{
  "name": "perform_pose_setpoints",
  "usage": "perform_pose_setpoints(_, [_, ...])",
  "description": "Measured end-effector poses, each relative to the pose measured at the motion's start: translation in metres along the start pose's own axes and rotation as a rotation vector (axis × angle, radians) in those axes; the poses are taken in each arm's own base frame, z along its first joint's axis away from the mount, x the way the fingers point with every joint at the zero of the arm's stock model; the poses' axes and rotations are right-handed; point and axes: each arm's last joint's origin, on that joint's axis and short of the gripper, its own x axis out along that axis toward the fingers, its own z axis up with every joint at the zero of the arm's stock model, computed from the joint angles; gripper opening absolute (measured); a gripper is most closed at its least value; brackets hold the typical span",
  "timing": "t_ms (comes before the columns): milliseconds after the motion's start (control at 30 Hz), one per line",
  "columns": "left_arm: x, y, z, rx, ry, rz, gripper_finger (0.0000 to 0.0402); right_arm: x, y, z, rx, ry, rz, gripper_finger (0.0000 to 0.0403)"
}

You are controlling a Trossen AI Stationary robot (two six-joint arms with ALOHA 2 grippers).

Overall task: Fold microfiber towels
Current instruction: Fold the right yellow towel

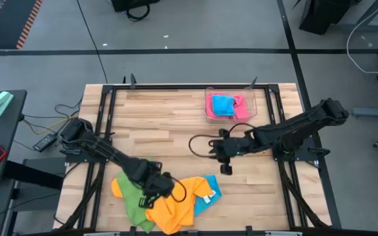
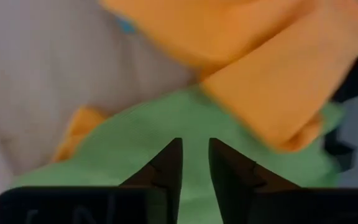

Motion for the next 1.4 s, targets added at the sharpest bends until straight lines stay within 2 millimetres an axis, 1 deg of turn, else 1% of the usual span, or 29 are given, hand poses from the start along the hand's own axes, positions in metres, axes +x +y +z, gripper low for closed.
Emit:
perform_pose_setpoints(133, [0.001, -0.024, 0.000, 0.019, -0.090, -0.050, 0.0106, 0.011, 0.015, -0.003, -0.026, -0.001, 0.033, 0.0104])
perform_pose_setpoints(267, [0.005, -0.039, 0.001, -0.004, -0.138, -0.072, 0.0127, 0.020, 0.027, -0.007, -0.025, 0.004, 0.057, 0.0104])
perform_pose_setpoints(333, [0.012, -0.046, -0.001, -0.027, -0.125, -0.066, 0.0139, 0.024, 0.030, -0.011, 0.007, 0.024, 0.057, 0.0103])
perform_pose_setpoints(467, [0.032, -0.061, -0.005, -0.015, -0.097, -0.057, 0.0162, 0.033, 0.036, -0.016, 0.041, 0.052, 0.056, 0.0104])
perform_pose_setpoints(567, [0.041, -0.073, -0.012, 0.032, -0.066, -0.055, 0.0180, 0.039, 0.042, -0.022, 0.042, 0.082, 0.059, 0.0103])
perform_pose_setpoints(700, [0.042, -0.088, -0.022, 0.154, -0.058, -0.062, 0.0199, 0.042, 0.048, -0.026, 0.032, 0.091, 0.055, 0.0103])
perform_pose_setpoints(833, [0.043, -0.101, -0.033, 0.249, -0.048, -0.066, 0.0202, 0.044, 0.052, -0.026, 0.023, 0.055, 0.018, 0.0104])
perform_pose_setpoints(900, [0.048, -0.104, -0.035, 0.285, -0.039, -0.044, 0.0198, 0.044, 0.053, -0.026, 0.027, 0.045, 0.020, 0.0103])
perform_pose_setpoints(1033, [0.057, -0.102, -0.037, 0.295, -0.017, 0.016, 0.0188, 0.044, 0.053, -0.024, 0.034, 0.028, 0.024, 0.0104])
perform_pose_setpoints(1200, [0.057, -0.095, -0.032, 0.258, -0.017, 0.026, 0.0181, 0.044, 0.053, -0.024, 0.035, 0.025, 0.025, 0.0103])
perform_pose_setpoints(1400, [0.057, -0.096, -0.032, 0.243, 0.002, -0.002, 0.0165, 0.044, 0.053, -0.023, 0.035, 0.024, 0.025, 0.0103])
